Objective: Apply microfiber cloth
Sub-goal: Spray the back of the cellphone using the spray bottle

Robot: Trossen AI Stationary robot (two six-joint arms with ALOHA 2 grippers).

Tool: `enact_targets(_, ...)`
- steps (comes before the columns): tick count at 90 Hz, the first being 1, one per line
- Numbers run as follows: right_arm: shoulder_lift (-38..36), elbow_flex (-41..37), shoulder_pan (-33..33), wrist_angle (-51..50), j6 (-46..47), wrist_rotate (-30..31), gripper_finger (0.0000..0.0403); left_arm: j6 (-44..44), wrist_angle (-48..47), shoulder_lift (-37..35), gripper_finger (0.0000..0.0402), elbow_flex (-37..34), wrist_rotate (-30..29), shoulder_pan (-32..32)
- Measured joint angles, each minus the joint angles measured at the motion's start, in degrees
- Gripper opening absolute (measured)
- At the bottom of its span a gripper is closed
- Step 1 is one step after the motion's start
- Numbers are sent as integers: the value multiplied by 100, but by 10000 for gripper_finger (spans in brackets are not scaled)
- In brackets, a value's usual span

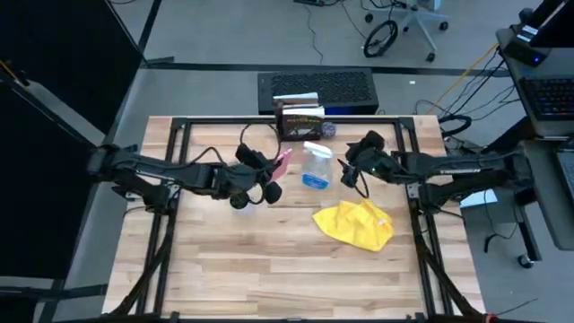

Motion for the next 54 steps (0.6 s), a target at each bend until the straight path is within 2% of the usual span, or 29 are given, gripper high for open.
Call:
enact_targets(15, 349, -463, -463, 1241, -254, -684, 263, 0, 439, 600, 15, 0, 7, 82)
enact_targets(26, 675, -506, -500, 1467, -252, -1018, 263, -6, 875, 1011, 15, 0, 7, 188)
enact_targets(42, 934, -508, -130, 1554, 249, -1752, 263, -7, 1062, 1255, 15, 0, 33, 242)
enact_targets(54, 946, -508, 384, 1513, 549, -1761, 263, -9, 1045, 1252, 15, 0, 165, 210)
